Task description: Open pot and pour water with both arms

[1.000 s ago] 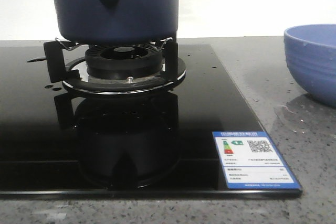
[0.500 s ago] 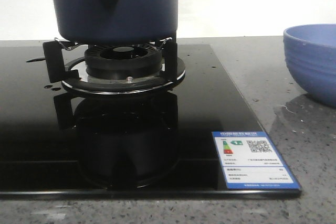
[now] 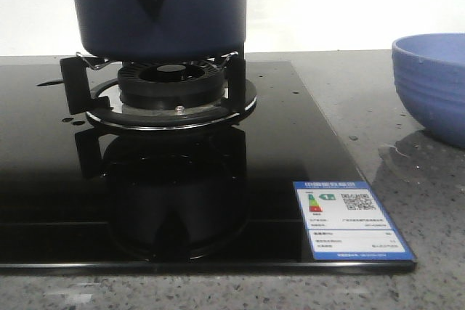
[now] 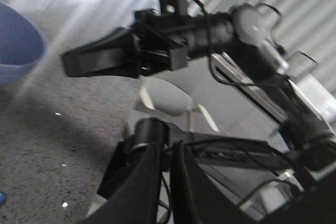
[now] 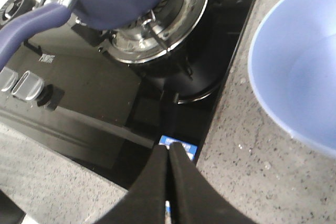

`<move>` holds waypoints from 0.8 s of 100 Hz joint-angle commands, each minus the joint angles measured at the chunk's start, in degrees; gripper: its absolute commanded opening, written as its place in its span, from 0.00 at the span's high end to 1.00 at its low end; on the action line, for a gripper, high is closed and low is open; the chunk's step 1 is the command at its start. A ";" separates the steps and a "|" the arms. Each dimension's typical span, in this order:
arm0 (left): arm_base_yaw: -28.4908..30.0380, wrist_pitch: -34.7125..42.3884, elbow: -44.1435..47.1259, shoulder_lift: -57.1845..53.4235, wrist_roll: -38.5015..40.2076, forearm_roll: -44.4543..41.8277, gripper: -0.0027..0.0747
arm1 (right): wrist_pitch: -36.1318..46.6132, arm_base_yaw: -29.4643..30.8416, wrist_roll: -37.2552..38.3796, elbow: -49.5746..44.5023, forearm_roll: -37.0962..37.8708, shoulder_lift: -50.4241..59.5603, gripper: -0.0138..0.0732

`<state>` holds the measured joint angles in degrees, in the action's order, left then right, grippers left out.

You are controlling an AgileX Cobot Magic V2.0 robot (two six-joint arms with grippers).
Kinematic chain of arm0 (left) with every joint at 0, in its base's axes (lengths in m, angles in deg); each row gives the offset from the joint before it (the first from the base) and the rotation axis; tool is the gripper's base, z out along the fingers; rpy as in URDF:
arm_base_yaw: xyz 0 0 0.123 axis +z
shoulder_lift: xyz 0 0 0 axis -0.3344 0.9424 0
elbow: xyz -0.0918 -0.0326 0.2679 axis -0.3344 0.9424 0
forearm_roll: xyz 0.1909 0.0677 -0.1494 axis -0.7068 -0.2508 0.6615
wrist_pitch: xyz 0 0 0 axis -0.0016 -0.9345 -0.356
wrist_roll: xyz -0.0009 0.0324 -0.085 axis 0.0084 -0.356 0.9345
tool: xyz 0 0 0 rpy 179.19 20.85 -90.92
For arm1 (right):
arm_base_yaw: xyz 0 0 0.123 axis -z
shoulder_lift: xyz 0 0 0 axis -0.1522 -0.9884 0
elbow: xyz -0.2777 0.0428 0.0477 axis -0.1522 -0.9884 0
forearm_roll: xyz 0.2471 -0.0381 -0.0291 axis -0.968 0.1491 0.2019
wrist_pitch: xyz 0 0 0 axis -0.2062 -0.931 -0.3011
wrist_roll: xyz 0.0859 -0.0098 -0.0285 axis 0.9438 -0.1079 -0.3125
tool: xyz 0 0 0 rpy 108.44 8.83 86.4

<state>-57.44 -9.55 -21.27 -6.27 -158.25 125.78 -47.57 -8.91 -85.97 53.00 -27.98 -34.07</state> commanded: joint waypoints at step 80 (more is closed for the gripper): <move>24.83 13.94 -17.99 6.71 -30.26 -2.84 0.35 | 3.35 -0.16 -3.14 1.91 -2.81 -0.55 0.92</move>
<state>-32.77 4.36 -36.36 -1.25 -186.80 119.87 -47.24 -8.91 -88.09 53.00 -28.16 -34.07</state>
